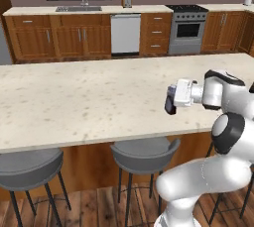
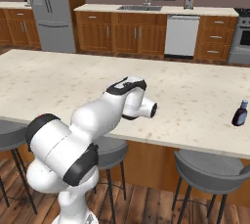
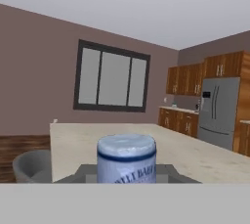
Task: The dining table condiment station is running low on condiment bottle. Refill the condiment station by opening the cabinet and taking the condiment bottle from the cabinet and placing it on the dining table.
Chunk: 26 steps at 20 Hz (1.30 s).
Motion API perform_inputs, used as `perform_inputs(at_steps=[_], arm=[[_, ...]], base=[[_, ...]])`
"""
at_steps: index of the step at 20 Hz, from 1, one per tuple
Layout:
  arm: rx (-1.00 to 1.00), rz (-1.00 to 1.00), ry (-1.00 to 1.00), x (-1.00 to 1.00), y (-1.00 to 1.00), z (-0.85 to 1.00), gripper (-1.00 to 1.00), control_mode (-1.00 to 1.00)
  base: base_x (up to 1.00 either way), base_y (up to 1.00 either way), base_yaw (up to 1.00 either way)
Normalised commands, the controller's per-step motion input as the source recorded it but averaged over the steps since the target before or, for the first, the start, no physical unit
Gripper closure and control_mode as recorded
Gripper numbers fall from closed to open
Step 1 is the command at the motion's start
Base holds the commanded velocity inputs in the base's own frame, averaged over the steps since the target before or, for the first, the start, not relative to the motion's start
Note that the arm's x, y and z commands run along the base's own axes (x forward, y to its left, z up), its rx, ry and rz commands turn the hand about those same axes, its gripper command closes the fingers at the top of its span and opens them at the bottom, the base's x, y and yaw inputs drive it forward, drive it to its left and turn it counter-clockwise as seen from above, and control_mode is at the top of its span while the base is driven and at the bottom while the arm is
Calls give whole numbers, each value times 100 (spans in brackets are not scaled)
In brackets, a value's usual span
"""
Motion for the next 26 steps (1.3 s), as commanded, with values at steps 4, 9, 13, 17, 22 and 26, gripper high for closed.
perform_inputs(at_steps=[4, 9, 13, 17, 22, 26], arm=[[0, 0, 0, 59, 0, -38, 100, -100], [0, 0, 0, 44, 0, -45, 100, -100], [0, 0, 0, 40, 0, -45, 100, -100], [0, 0, 0, 31, 0, -39, 100, -100], [0, 0, 1, 26, 0, -39, 100, -100], [0, 0, 6, 28, 0, -44, 100, -100]], base=[[0, 0, 0], [0, 0, 0], [0, 0, 0], [0, 0, 0], [0, 0, 0], [0, 0, 0]])
